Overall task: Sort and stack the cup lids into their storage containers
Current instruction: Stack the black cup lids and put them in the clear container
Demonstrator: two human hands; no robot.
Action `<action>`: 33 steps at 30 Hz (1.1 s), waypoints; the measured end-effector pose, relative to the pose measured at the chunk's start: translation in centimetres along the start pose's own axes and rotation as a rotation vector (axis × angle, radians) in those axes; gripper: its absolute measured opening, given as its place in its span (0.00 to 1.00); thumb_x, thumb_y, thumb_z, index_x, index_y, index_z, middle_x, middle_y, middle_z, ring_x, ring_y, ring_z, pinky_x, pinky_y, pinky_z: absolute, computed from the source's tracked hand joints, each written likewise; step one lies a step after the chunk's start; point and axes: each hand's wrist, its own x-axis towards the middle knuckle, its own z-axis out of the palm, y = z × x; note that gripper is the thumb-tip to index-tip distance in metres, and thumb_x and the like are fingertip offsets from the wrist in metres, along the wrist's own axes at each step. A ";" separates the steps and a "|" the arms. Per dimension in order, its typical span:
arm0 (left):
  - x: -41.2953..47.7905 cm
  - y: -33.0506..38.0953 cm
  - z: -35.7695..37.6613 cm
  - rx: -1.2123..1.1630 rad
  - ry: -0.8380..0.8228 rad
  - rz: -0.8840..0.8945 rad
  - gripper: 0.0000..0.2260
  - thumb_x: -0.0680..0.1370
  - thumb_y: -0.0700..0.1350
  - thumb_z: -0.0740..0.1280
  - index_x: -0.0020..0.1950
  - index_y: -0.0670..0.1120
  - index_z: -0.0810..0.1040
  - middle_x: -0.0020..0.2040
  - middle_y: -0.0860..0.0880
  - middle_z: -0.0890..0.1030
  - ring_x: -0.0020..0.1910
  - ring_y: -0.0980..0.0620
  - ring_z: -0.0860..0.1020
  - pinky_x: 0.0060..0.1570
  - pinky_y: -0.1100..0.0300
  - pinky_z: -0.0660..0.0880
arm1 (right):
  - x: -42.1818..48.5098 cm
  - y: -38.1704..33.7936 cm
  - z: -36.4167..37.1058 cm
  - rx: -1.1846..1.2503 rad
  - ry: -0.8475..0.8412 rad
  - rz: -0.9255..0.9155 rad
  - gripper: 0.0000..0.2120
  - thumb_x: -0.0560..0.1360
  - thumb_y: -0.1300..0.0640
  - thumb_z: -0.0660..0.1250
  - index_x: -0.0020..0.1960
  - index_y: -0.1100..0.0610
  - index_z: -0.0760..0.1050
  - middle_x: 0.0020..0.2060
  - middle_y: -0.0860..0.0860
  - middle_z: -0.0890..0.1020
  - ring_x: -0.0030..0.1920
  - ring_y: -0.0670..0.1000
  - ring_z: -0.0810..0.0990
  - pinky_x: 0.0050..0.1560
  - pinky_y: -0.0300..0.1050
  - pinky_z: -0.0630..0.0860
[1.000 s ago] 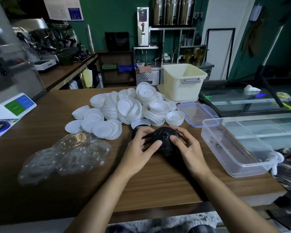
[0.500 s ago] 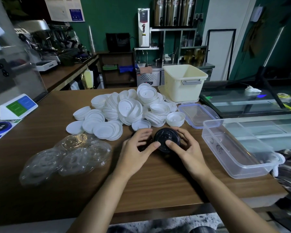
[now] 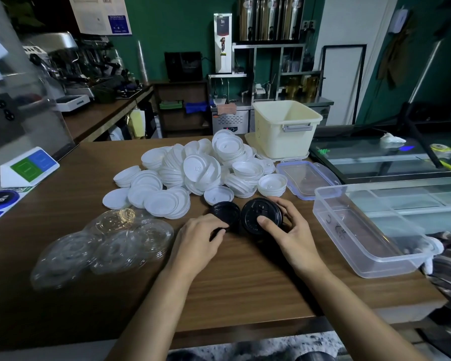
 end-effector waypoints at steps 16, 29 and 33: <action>0.8 1.3 -0.5 -0.577 0.232 -0.339 0.15 0.74 0.39 0.79 0.50 0.57 0.80 0.47 0.53 0.84 0.45 0.54 0.82 0.53 0.59 0.80 | -0.2 -0.4 0.1 -0.023 -0.043 -0.055 0.20 0.77 0.62 0.76 0.67 0.49 0.80 0.60 0.47 0.87 0.63 0.48 0.84 0.69 0.44 0.77; 0.8 2.7 -1.1 -0.997 0.153 -0.346 0.21 0.82 0.34 0.68 0.71 0.53 0.79 0.60 0.43 0.81 0.58 0.47 0.85 0.51 0.54 0.84 | -0.1 0.0 -0.1 -0.086 -0.047 -0.069 0.19 0.79 0.59 0.75 0.67 0.45 0.80 0.63 0.47 0.85 0.66 0.47 0.82 0.73 0.52 0.75; 0.5 3.2 -1.0 -0.995 0.036 -0.322 0.21 0.81 0.35 0.70 0.68 0.56 0.81 0.57 0.42 0.80 0.55 0.48 0.85 0.52 0.51 0.83 | 0.0 0.1 -0.1 -0.098 -0.053 -0.079 0.21 0.76 0.56 0.71 0.67 0.43 0.80 0.65 0.46 0.83 0.69 0.48 0.79 0.75 0.55 0.72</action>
